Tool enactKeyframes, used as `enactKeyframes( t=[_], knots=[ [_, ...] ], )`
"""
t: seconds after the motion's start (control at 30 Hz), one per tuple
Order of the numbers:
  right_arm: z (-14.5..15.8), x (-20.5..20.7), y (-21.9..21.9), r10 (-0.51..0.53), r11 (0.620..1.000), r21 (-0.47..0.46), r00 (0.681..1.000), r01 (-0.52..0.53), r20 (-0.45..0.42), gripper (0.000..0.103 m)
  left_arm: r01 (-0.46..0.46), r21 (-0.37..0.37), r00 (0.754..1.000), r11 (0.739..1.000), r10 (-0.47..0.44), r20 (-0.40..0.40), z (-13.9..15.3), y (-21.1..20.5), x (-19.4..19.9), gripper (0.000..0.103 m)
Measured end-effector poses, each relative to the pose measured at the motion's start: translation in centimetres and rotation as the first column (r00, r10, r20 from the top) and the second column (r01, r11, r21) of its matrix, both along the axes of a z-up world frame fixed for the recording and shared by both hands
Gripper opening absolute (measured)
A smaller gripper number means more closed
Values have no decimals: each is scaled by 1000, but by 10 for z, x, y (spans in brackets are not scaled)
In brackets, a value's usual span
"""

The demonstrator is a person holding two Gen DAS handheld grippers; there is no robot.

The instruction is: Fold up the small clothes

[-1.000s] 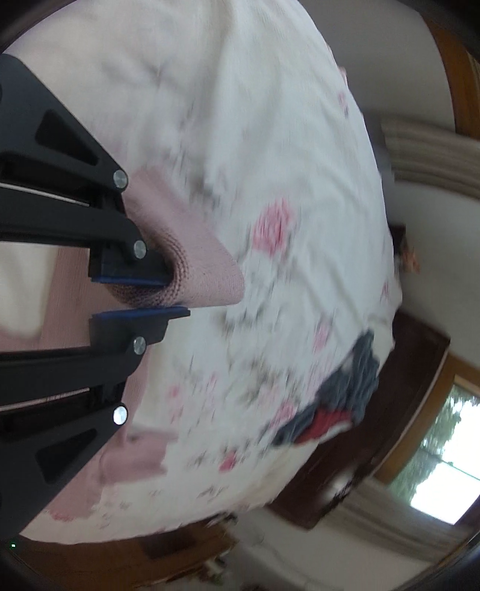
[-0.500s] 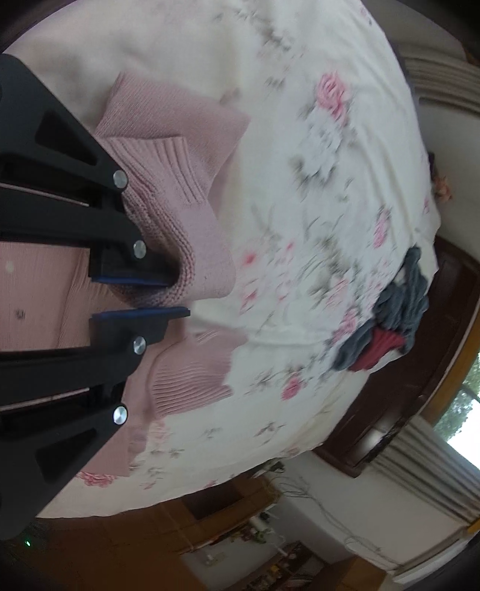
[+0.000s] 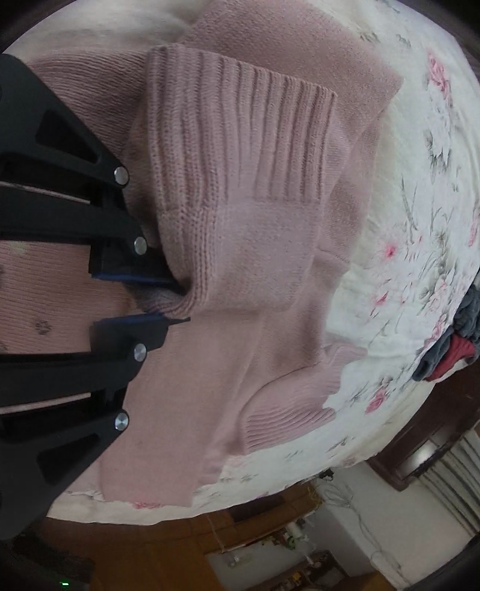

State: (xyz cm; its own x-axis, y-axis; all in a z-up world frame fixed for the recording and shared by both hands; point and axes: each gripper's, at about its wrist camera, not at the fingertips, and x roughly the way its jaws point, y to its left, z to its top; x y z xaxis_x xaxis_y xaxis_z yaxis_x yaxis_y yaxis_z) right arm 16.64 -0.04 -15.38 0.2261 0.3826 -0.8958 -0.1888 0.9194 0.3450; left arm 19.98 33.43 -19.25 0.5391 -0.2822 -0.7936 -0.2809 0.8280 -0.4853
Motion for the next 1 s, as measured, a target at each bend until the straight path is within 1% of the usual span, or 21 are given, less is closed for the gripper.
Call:
enactKeyframes(
  t=[0.07, 0.13, 0.17, 0.2, 0.23, 0.27, 0.3, 0.37, 0.4, 0.43, 0.47, 0.53, 0.6, 0.63, 0.7, 0.73, 0.77, 0.83, 0.9, 0.97, 1.0],
  knots=[
    [4, 3, 5, 10, 1000, 1, 1000, -10, 1, 51, 33, -29, 999, 999, -32, 6, 8, 3, -11, 24],
    [11, 7, 12, 25, 1000, 9, 1000, -26, 10, 51, 68, -47, 998, 997, -68, 6, 17, 12, -30, 27],
    [17, 11, 19, 38, 999, 22, 999, -39, 16, 51, 78, -46, 997, 996, -77, 22, 25, 21, -43, 27],
    [20, 14, 24, 45, 998, 30, 999, -46, 16, 51, 73, -30, 997, 997, -72, 35, 31, 28, -51, 27],
    [25, 20, 34, 59, 997, 50, 998, -60, 15, 51, 56, -1, 997, 998, -56, 49, 40, 38, -58, 30],
    [27, 25, 42, 68, 996, 64, 998, -68, 12, 51, 29, 34, 998, 999, -31, 60, 48, 51, -62, 33],
    [29, 31, 52, 77, 994, 81, 997, -77, 5, 51, -11, 77, 998, 997, 5, 67, 55, 67, -63, 35],
    [32, 46, 78, 96, 987, 132, 995, -92, -20, 52, -66, 159, 997, 985, 59, 47, 59, 90, -56, 35],
    [33, 54, 90, 104, 984, 145, 994, -99, -27, 52, -99, 192, 995, 976, 96, 25, 56, 104, -48, 35],
    [32, 65, 109, 115, 982, 153, 993, -108, -40, 52, -121, 206, 992, 971, 123, 3, 51, 115, -42, 35],
    [31, 72, 120, 124, 981, 160, 991, -114, -52, 53, -129, 207, 991, 970, 135, -11, 46, 121, -36, 35],
    [24, 90, 149, 140, 973, 198, 985, -118, -97, 53, -139, 221, 984, 965, 159, -75, 27, 133, -23, 34],
    [16, 102, 172, 153, 969, 214, 979, -122, -135, 53, -125, 209, 979, 970, 155, -131, 8, 138, -17, 34],
    [12, 105, 178, 156, 968, 220, 976, -121, -150, 53, -107, 223, 981, 969, 140, -137, 2, 137, -15, 34],
    [-1, 112, 197, 164, 964, 240, 968, -116, -191, 55, -70, 271, 986, 960, 108, -126, 2, 130, -12, 34],
    [-6, 113, 204, 167, 964, 241, 964, -116, -205, 55, -61, 283, 988, 957, 98, -121, 3, 127, -13, 34],
    [-13, 114, 213, 168, 965, 235, 961, -115, -221, 55, -62, 278, 989, 959, 96, -112, 5, 127, -15, 34],
    [-25, 114, 225, 168, 969, 220, 955, -114, -246, 55, -90, 217, 990, 972, 111, -86, 12, 133, -23, 34],
    [-39, 113, 234, 169, 972, 205, 947, -115, -271, 48, -113, 188, 989, 976, 129, -75, 16, 142, -31, 34],
    [-44, 111, 238, 167, 977, 171, 951, -125, -260, 30, -113, 205, 989, 972, 130, -71, 21, 144, -34, 34],
    [-42, 109, 236, 172, 977, 164, 954, -133, -247, 26, -110, 225, 989, 968, 128, -68, 26, 145, -36, 34]
  ],
)
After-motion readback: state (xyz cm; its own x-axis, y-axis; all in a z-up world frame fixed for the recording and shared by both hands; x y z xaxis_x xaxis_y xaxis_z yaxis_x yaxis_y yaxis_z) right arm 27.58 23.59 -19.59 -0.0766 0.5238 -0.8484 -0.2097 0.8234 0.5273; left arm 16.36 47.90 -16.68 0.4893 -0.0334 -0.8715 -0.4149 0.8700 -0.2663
